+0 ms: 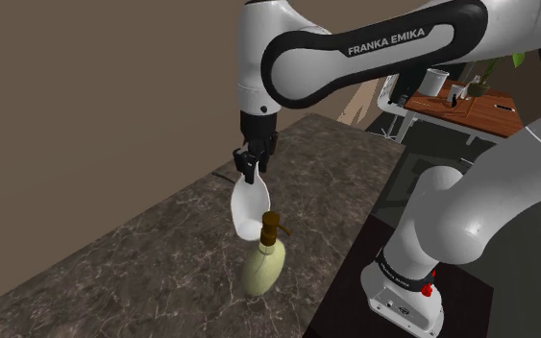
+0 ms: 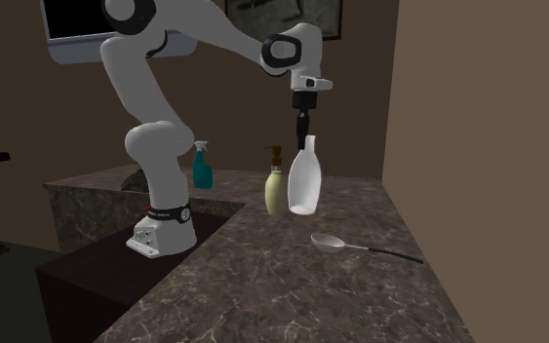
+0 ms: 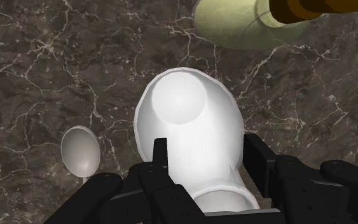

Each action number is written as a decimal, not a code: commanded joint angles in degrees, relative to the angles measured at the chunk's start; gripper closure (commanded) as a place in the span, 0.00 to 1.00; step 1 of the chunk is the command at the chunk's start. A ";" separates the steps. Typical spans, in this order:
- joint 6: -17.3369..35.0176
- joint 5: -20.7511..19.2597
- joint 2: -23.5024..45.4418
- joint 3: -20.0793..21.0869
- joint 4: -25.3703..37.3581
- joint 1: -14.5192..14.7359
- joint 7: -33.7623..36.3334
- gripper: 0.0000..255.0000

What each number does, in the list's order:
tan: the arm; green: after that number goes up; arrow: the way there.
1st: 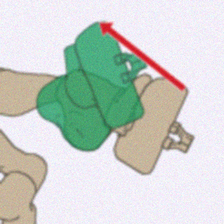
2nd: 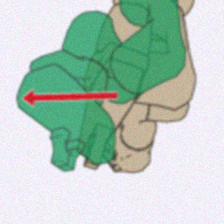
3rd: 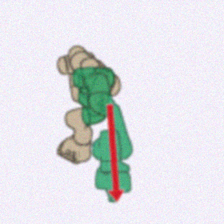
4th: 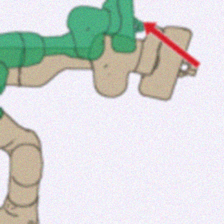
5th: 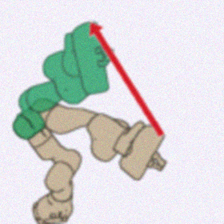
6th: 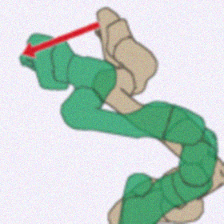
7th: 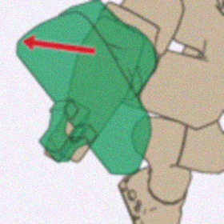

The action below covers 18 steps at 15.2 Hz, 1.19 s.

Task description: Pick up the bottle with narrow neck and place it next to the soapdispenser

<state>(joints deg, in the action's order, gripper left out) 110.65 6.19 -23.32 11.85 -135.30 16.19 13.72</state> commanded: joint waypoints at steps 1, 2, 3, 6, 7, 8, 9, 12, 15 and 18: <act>1.61 0.04 0.41 0.14 -1.14 0.03 0.01 1.00; 2.42 0.07 0.62 0.20 -1.75 0.04 0.00 1.00; 3.24 0.08 0.85 0.26 -2.34 0.05 0.00 1.00; 6.15 0.14 1.78 0.49 -4.32 0.07 0.00 1.00; 6.14 0.14 1.76 0.49 -4.33 0.07 0.00 1.00; 6.15 0.14 1.77 0.49 -4.32 0.07 0.00 1.00; 6.15 0.14 1.78 0.49 -4.32 0.07 0.00 1.00; 6.15 0.14 1.78 0.49 -4.32 0.07 0.00 1.00; 6.15 0.14 1.78 0.49 -4.32 0.07 0.00 0.00; 6.15 0.14 1.77 0.49 -4.33 0.07 0.01 0.00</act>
<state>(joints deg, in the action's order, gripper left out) 116.80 6.33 -21.54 12.34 -139.63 16.26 13.73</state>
